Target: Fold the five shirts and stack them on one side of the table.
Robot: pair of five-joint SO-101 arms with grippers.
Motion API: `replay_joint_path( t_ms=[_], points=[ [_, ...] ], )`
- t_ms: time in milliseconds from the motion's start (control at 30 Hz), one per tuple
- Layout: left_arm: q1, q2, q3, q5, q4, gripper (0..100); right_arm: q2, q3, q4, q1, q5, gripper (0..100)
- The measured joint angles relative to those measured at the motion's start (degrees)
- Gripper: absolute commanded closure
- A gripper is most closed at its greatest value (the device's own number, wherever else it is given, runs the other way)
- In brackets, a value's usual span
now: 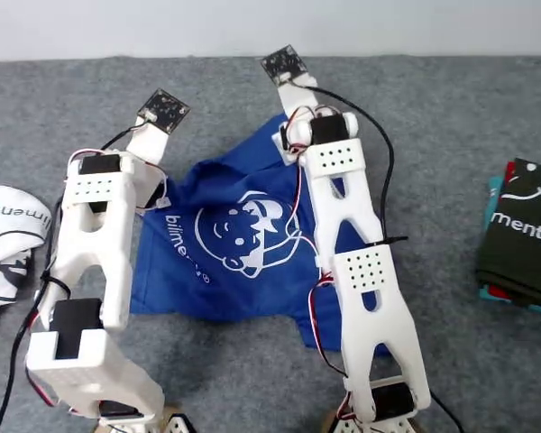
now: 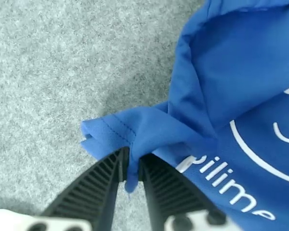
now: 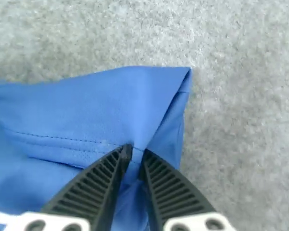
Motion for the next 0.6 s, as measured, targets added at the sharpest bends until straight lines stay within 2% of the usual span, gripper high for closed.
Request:
replay_joint_path(
  t_ms=[267,400,600],
  points=[
    [2.8,0.0,0.0,0.0,0.4,98,-1.1,-1.4,11.3,0.9,0.2,98.8],
    [4.0,-1.7,0.2,0.0,4.4,98,-1.4,-1.5,18.5,2.1,2.0,98.8],
    [4.5,-5.2,0.2,0.0,8.5,98,-5.2,1.4,18.7,4.0,2.6,97.2]
  ],
)
